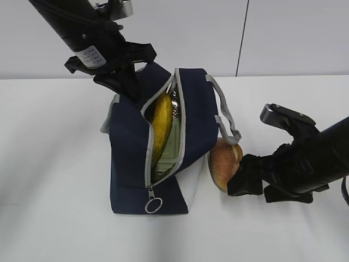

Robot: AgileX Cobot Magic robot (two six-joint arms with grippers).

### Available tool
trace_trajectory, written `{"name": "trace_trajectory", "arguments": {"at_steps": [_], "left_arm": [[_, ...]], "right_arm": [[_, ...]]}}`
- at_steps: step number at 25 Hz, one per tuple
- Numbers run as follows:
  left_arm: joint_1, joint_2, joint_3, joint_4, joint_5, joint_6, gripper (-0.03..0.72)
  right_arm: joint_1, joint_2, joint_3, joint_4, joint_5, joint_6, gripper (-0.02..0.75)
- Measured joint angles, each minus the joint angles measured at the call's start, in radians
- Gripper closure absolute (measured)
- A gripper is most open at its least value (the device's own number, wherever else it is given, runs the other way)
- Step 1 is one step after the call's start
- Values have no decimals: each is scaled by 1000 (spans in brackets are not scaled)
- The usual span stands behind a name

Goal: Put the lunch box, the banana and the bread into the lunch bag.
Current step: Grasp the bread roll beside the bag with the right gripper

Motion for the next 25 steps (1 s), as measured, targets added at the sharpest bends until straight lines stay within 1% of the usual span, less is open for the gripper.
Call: {"name": "trace_trajectory", "arguments": {"at_steps": [2,5,13,19,23,25], "left_arm": [[0,0,0,0,0,0,689],[0,0,0,0,0,0,689],[0,0,0,11,0,0,689],[0,0,0,16,0,0,689],[0,0,0,18,0,0,689],[0,0,0,19,0,0,689]], "right_arm": [[0,36,-22,2,-2,-11,89],[0,74,-68,6,-5,-19,82],[0,158,-186,8,-58,-23,82],[0,255,-258,8,-66,-23,83],[0,294,-279,8,-69,-23,105],[0,304,-284,10,-69,-23,142]]}}
